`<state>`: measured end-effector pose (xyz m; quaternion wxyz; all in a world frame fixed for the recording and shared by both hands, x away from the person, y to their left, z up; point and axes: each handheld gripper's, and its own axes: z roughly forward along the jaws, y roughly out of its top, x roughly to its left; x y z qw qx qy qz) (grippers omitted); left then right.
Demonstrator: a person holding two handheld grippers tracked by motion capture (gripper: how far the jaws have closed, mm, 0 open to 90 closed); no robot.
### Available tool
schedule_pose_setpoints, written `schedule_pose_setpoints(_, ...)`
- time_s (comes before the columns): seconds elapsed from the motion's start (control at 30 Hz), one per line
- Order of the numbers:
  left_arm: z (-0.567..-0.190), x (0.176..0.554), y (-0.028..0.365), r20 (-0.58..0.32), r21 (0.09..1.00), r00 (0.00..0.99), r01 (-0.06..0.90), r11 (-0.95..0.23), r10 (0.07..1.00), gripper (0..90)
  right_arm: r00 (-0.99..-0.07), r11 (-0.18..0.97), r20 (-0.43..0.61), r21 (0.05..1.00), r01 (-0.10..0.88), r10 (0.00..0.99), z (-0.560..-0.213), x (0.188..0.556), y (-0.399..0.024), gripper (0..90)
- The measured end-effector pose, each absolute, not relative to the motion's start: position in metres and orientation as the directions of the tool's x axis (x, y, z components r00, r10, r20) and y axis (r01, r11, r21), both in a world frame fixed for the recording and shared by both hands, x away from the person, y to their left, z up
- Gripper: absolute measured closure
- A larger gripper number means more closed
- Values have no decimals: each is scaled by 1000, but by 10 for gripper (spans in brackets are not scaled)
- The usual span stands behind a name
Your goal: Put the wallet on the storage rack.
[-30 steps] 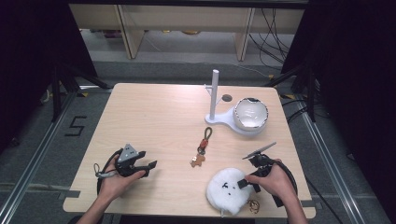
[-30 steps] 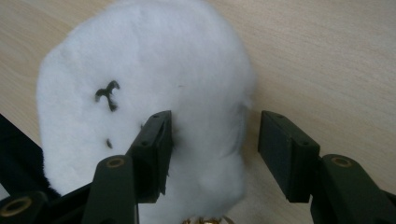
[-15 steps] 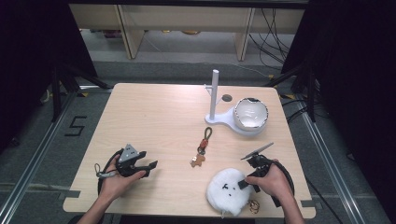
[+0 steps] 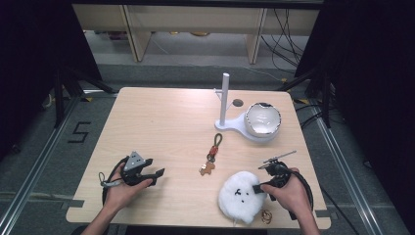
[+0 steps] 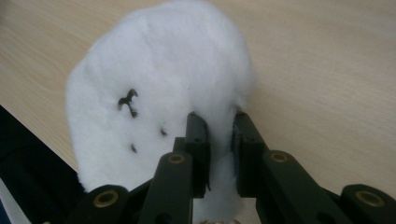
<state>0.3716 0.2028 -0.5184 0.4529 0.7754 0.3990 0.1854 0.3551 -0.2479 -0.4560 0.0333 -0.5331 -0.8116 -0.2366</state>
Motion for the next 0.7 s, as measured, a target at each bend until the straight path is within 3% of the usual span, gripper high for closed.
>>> schedule_pose_setpoints(0.1, -518, 371, 203, -67, 851, 610, 448, -274, 790, 352, -400, 284, 299, 366, 886, 866, -446, 350, -250, 800)
schedule_pose_setpoints(0.43, -519, 371, 201, -69, 853, 612, 446, -271, 788, 352, -449, 280, 267, 491, 825, 853, -420, 345, -256, 806)
schedule_pose_setpoints(0.7, -519, 371, 203, -65, 855, 605, 445, -268, 794, 352, -425, 232, 262, 543, 807, 866, -400, 342, -263, 809)
